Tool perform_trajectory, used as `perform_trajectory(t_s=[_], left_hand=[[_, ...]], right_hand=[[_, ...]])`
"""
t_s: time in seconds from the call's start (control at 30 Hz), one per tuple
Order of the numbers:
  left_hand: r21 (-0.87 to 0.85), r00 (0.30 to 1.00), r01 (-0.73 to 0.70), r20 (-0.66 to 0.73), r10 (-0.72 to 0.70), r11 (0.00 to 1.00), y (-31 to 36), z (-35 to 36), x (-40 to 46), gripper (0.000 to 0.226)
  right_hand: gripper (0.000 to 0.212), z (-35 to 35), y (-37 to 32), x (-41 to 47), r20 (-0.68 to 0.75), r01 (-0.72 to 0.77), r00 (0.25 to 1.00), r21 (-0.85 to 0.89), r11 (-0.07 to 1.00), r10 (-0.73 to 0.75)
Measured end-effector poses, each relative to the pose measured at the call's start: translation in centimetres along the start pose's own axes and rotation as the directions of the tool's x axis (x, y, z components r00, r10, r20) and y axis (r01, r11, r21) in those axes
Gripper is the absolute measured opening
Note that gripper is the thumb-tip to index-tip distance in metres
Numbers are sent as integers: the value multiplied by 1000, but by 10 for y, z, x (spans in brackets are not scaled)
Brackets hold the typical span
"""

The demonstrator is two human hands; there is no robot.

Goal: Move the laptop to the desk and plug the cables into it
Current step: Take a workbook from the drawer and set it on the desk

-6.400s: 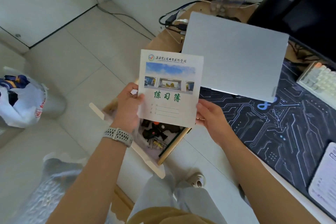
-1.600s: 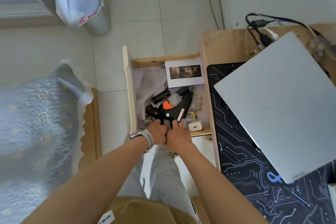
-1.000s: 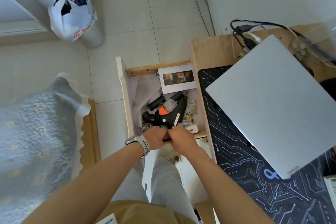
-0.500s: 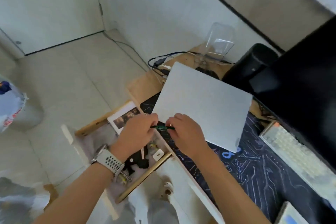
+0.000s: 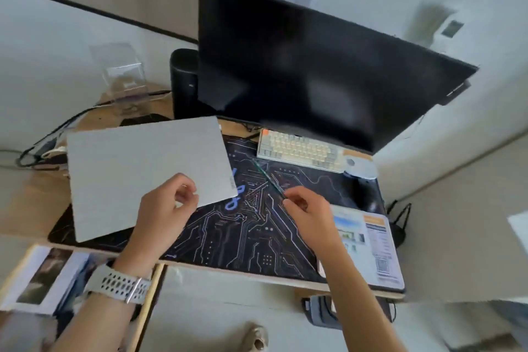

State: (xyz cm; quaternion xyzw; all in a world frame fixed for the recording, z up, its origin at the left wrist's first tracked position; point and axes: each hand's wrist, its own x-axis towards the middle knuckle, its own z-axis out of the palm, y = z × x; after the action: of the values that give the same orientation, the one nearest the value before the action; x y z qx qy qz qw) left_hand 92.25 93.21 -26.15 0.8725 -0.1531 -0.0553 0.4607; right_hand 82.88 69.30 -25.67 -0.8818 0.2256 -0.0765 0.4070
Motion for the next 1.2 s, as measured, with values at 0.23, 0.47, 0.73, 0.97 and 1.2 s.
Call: perform_trajectory(t_s=[0.23, 0.47, 0.73, 0.97, 1.2], left_hand=[[-18, 973, 105, 209, -99, 994, 34, 108, -3, 11], [116, 912, 144, 369, -177, 983, 41, 192, -7, 10], [363, 841, 157, 439, -317, 919, 28, 275, 21, 34], [624, 869, 63, 349, -351, 779, 27, 319, 25, 45], [725, 905, -15, 303, -300, 688, 30, 334, 26, 62]], right_hand=[[13, -81, 139, -21, -114, -439, 853, 368, 820, 509], [7, -136, 267, -30, -148, -664, 628, 412, 624, 764], [15, -142, 318, -11, -115, -717, 695, -35, 696, 710], [9, -134, 330, 3, -109, -618, 773, -354, 702, 625], [14, -131, 339, 10, -76, -572, 795, -428, 700, 602]])
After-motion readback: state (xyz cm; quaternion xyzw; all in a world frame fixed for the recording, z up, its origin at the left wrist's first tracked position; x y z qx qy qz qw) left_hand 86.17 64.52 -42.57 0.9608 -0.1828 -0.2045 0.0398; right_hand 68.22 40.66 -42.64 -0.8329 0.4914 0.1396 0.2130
